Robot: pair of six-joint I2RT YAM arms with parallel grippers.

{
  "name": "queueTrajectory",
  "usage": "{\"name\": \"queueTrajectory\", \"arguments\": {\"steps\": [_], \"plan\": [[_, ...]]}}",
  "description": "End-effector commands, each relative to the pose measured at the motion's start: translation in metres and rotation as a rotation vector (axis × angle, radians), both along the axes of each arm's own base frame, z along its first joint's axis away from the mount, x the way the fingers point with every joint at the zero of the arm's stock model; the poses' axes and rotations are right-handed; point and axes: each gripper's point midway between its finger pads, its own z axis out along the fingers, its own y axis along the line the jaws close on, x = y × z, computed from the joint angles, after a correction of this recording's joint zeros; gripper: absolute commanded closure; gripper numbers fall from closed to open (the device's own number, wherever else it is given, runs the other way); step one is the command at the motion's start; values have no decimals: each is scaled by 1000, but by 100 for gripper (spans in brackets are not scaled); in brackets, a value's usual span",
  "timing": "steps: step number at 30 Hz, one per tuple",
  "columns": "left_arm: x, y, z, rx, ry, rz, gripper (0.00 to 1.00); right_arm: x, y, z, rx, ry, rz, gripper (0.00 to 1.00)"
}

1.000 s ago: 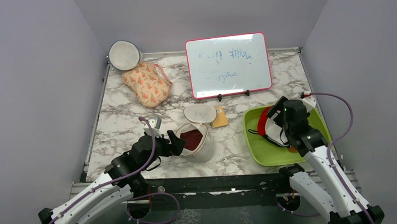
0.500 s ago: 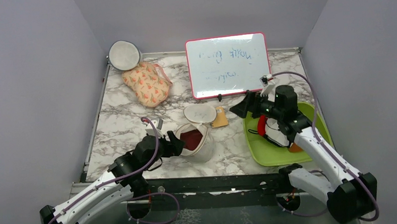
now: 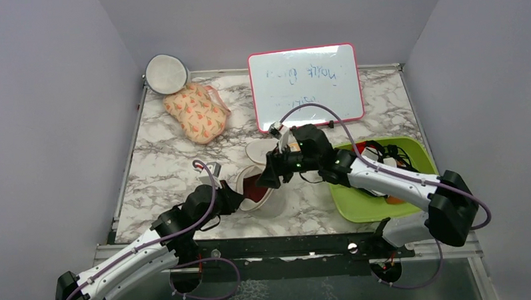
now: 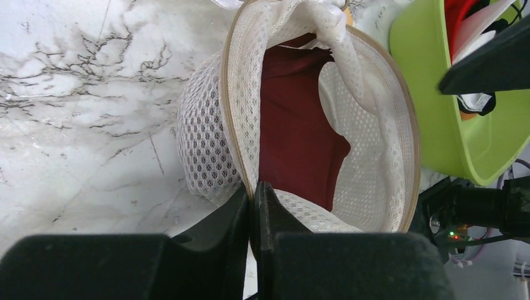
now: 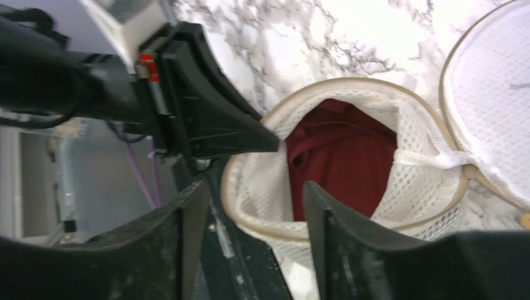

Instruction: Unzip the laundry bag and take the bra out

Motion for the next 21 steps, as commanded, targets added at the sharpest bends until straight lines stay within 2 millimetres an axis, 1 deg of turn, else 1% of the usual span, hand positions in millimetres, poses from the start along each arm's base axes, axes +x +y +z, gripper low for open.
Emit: {"name": "queueTrajectory", "arguments": {"steps": [1,4,7,10,14,15,18,21], "plan": [[-3,-15,9,-98,13,-25,100,19,15,-15,-77,-28,-61,51],[-3,-16,9,-106,12,-26,100,20,26,-31,-133,-2,-37,64],[-3,-16,8,-109,12,-27,100,9,34,-47,-161,38,-6,66],[-3,-17,5,-108,18,-29,100,-12,39,-69,-199,73,29,66],[-2,-15,2,-100,17,-15,100,-35,34,-101,-288,102,43,66],[-2,-13,2,-96,16,-10,100,-40,32,-107,-309,106,49,67],[-1,-10,2,-93,6,0,100,-53,23,-119,-352,127,48,69],[-2,-4,-3,-89,12,26,100,-66,17,-130,-356,154,43,69]]}}
